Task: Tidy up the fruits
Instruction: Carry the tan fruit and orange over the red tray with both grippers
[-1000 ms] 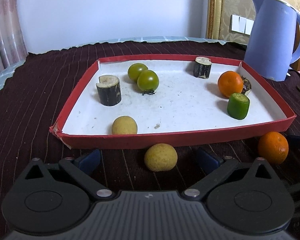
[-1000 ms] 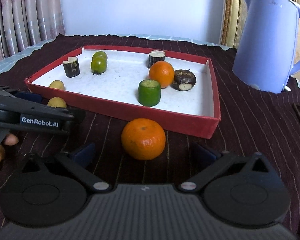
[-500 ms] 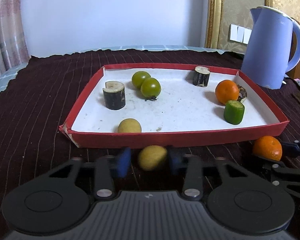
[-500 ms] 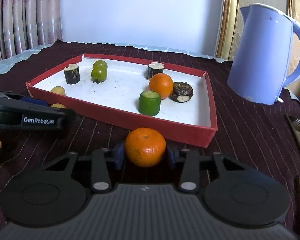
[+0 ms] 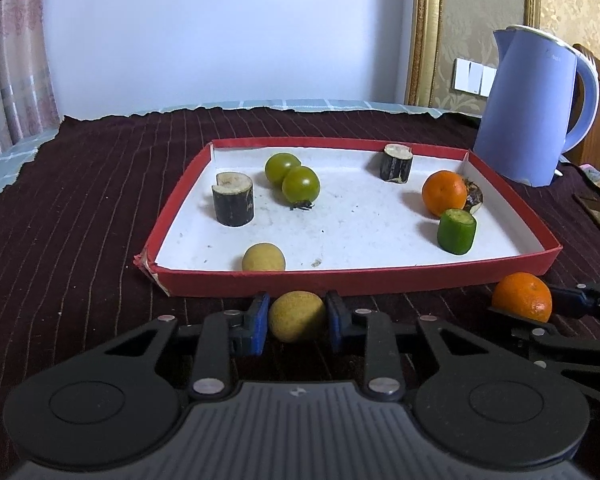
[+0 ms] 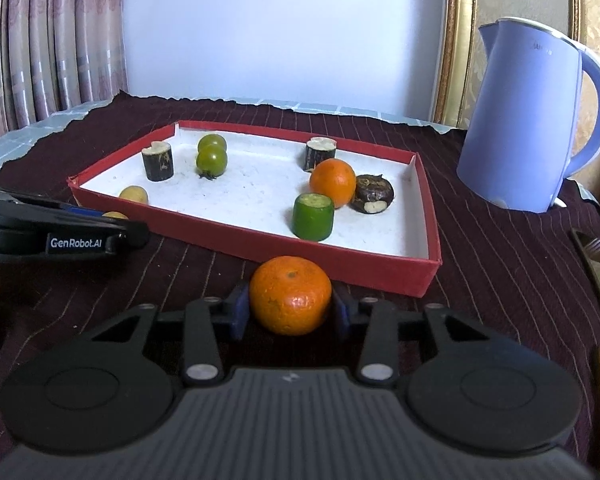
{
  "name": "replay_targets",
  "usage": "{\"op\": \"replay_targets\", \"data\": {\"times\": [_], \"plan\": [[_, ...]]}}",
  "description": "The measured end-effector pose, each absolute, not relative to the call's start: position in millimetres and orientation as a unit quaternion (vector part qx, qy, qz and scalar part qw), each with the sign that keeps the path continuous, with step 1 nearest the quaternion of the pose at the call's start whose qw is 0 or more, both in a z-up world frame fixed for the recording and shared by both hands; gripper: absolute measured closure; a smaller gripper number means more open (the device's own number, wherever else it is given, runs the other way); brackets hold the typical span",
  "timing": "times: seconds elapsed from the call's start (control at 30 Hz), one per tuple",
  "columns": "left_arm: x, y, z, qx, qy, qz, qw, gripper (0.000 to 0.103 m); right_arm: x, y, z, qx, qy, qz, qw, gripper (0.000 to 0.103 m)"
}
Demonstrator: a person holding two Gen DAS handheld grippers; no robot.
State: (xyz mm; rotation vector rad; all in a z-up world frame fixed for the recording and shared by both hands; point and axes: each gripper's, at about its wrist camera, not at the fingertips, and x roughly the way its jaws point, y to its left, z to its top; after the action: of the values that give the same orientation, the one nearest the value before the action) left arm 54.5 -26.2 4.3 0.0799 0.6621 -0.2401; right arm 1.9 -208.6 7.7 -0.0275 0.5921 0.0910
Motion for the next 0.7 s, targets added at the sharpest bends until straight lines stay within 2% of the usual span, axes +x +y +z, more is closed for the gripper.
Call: {"op": "replay_targets", "data": {"times": [0.7], "plan": [[61.3,-44.0,22.8,0.051,0.331,-0.098,0.937,0.074,12.8,-208.8,35.5,-0.012,0.251,0.034,0.967,0.063]]}}
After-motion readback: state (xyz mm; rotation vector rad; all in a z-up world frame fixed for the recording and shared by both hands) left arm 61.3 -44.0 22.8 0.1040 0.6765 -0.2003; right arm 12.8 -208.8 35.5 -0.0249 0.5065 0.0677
